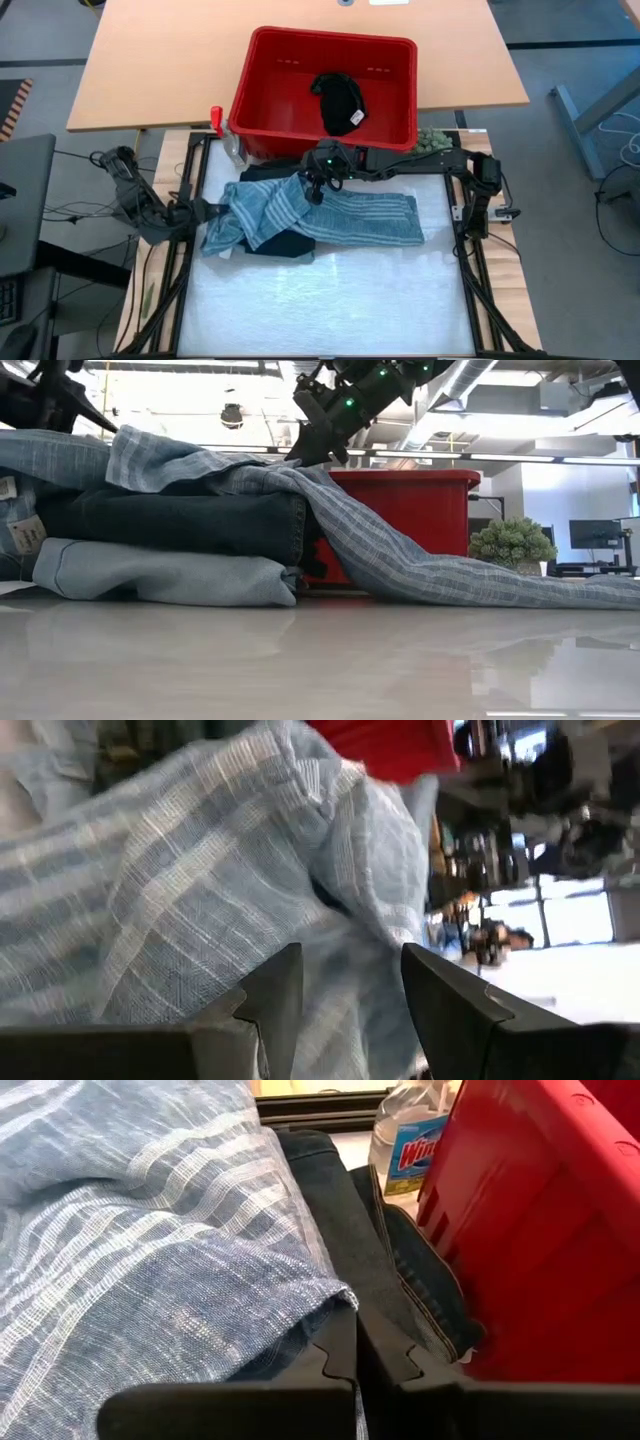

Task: Fold laundry
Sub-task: Fold the blue shirt from the red laundry bin

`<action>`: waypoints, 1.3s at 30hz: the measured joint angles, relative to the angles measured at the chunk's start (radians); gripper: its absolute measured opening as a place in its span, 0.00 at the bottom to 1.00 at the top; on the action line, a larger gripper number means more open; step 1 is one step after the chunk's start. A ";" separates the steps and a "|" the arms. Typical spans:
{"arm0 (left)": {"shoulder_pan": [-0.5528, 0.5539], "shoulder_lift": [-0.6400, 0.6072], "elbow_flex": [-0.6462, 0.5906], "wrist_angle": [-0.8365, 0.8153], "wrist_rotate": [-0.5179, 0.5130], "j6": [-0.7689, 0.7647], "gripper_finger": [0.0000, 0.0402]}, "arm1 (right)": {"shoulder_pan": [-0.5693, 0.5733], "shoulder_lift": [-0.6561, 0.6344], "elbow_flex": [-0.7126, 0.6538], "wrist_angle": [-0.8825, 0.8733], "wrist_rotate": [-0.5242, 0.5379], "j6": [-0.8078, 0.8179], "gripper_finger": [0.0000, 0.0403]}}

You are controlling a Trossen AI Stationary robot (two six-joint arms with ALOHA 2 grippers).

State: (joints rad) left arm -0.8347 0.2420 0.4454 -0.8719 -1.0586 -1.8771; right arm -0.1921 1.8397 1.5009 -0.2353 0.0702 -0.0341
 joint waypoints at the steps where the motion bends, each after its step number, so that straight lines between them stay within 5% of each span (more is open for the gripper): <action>1: 0.001 0.000 -0.011 0.006 -0.025 -0.012 0.39 | 0.000 0.000 0.000 0.000 0.000 0.000 0.06; 8: 0.025 0.003 -0.025 0.056 -0.124 0.058 0.39 | 0.000 0.000 0.000 -0.004 0.000 -0.009 0.05; 18: 0.150 0.029 -0.025 0.136 -0.080 0.126 0.39 | -0.001 0.000 0.000 -0.005 0.004 -0.006 0.06; 33: 0.452 0.149 -0.025 0.306 0.253 0.276 0.39 | 0.000 0.000 0.000 -0.003 0.010 0.067 0.06; 39: 0.519 0.140 -0.025 0.307 0.269 0.330 0.15 | -0.001 0.000 0.000 -0.003 0.010 0.128 0.06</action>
State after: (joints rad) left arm -0.3162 0.3824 0.4202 -0.5649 -0.7899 -1.5476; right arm -0.1928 1.8400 1.5009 -0.2386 0.0803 0.0943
